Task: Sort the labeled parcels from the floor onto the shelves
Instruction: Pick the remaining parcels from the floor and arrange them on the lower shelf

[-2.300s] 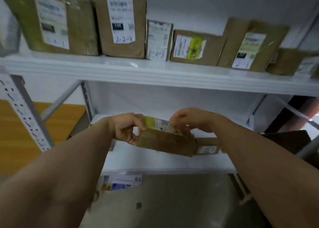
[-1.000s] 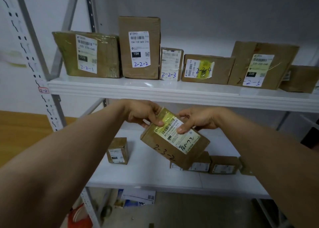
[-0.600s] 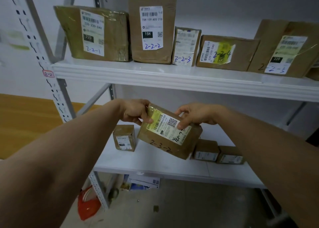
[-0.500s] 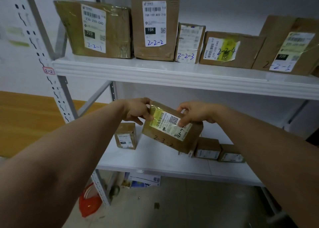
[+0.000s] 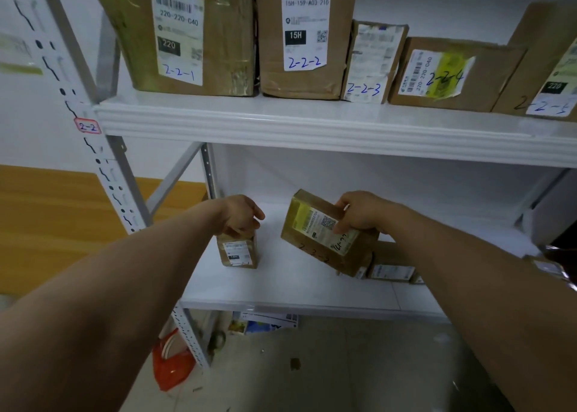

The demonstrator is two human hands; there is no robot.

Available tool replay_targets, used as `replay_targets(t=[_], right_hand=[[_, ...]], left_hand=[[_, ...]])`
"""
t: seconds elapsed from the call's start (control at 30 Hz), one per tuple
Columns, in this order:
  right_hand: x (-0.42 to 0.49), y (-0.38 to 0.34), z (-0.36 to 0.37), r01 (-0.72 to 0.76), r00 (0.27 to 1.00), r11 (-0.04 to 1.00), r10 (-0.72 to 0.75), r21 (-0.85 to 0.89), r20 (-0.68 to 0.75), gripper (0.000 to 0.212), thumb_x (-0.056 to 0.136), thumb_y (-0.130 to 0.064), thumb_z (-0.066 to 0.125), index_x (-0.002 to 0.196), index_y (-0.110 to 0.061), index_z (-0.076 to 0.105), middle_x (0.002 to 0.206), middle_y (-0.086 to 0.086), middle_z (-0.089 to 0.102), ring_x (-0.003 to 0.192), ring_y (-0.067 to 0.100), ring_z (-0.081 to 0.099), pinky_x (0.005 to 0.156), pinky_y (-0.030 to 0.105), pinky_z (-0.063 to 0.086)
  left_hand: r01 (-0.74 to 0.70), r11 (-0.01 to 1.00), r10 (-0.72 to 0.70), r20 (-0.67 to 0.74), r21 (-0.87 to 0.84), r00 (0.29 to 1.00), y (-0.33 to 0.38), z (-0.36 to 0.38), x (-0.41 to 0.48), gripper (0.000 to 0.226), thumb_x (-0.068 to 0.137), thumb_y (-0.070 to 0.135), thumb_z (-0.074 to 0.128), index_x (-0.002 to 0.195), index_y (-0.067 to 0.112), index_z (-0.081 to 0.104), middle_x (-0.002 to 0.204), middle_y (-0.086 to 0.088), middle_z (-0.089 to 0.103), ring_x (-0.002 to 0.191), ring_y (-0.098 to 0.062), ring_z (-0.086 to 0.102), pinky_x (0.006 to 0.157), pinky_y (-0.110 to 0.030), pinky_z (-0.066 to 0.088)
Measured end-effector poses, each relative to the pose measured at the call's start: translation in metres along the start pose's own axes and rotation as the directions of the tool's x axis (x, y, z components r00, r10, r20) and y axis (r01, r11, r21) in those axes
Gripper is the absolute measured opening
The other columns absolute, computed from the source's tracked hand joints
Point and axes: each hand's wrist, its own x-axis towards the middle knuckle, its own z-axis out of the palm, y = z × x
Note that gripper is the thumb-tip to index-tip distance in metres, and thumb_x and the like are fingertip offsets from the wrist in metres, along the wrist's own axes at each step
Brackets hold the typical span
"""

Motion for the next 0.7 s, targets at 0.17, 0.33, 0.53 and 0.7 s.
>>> replay_targets(t=[0.17,0.33,0.53,0.7], right_hand=[[0.035,-0.006,0.052,-0.065,0.996,0.967,0.047,-0.246,-0.081,0.050,0.083,-0.023,0.074,0.130,-0.031,0.058,0.126,0.001,0.060,0.120,0.026,0.051,0.103,0.045,0.035],[0.077,0.010,0.089,-0.011,0.995,0.936,-0.024,-0.351,-0.094,0.047,0.087,-0.015,0.067,0.132,-0.023,0.059,0.126,0.007,0.061,0.117,0.028,0.053,0.096,0.039,0.044],[0.140,0.023,0.122,0.072,0.993,0.929,-0.100,-0.363,-0.059,0.032,0.093,-0.017,0.059,0.125,-0.016,0.059,0.123,0.011,0.059,0.115,0.029,0.051,0.089,0.037,0.047],[0.187,0.018,0.145,0.104,0.990,0.937,-0.130,-0.332,-0.059,0.032,0.093,-0.020,0.063,0.123,-0.014,0.057,0.121,0.013,0.055,0.115,0.031,0.051,0.094,0.042,0.050]], left_hand=[[-0.027,0.992,0.043,-0.126,0.124,0.991,-0.027,0.008,0.020,0.034,0.095,0.013,0.055,0.128,0.005,0.061,0.121,-0.016,0.061,0.107,-0.033,0.060,0.088,-0.036,0.054],[-0.045,0.983,0.077,-0.177,0.179,0.981,-0.043,0.017,0.048,0.029,0.099,0.017,0.048,0.124,0.006,0.060,0.125,-0.016,0.059,0.110,-0.031,0.056,0.083,-0.030,0.042],[0.009,0.967,0.059,-0.258,0.255,0.964,-0.056,0.024,0.087,0.034,0.097,0.006,0.042,0.127,0.011,0.058,0.123,-0.014,0.060,0.104,-0.029,0.057,0.080,-0.032,0.046],[0.082,0.889,0.067,-0.306,0.450,0.950,-0.068,0.020,0.123,0.042,0.098,0.016,0.043,0.140,0.016,0.048,0.137,-0.013,0.051,0.128,-0.035,0.041,0.103,-0.044,0.042]])
